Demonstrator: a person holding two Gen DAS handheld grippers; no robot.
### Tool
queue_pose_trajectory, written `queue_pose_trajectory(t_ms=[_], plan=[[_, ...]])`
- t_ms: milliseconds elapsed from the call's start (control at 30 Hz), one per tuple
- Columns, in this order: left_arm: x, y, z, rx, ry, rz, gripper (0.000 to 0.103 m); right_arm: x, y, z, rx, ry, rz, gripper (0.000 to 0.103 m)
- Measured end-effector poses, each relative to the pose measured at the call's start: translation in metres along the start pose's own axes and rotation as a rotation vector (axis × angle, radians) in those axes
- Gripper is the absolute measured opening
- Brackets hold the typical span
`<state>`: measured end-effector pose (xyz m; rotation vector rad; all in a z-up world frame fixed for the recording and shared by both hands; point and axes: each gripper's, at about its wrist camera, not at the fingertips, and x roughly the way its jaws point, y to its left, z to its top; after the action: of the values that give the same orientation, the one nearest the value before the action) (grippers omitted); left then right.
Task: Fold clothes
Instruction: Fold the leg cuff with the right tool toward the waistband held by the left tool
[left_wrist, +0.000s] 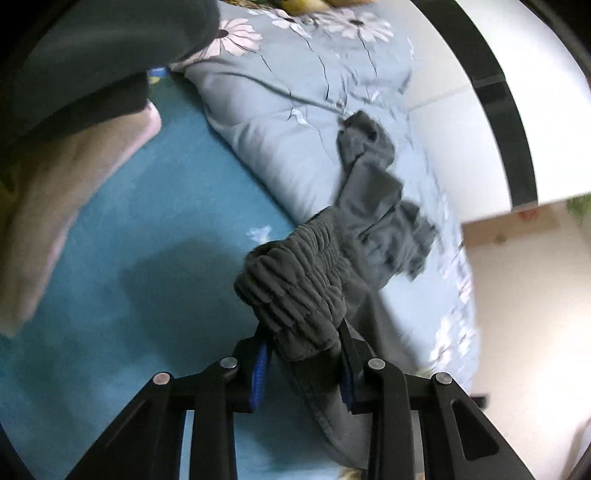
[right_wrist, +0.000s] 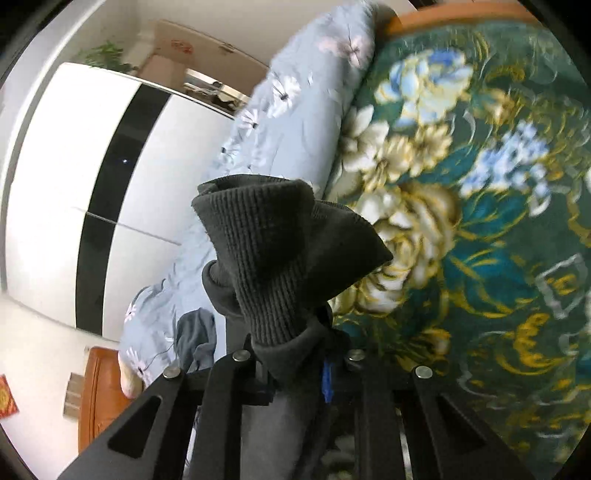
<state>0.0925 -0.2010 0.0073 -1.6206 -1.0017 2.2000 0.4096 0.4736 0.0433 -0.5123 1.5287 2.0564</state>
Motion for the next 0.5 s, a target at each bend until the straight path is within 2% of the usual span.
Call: queue_pose_trajectory(t_ms=[133,200,300,400,500], plan=[[0.048,0.042,-0.020,-0.017,0.101,0.130,0.034,0.007,-0.067,-0.022,0.105,0.059,-0.142,0.020],[0.052,0.055,-0.028,-0.034,0.088,0.130,0.034,0.012,-0.103,-0.033,0.162,0.091,-0.219,0.020],[0.046,0.054,-0.028,-0.017,0.080,0.116,0.035,0.007,-0.113,-0.041,0.204,0.054,-0.187,0.020],[0.042,0.047,-0.027,0.022,0.080,0.120,0.036,0.001,-0.075,-0.034,0.089,0.027,-0.208,0.020],[0.039,0.042,-0.028,0.044,0.077,0.121,0.036,-0.015,-0.006,-0.045,-0.146,-0.019,-0.223,0.020]])
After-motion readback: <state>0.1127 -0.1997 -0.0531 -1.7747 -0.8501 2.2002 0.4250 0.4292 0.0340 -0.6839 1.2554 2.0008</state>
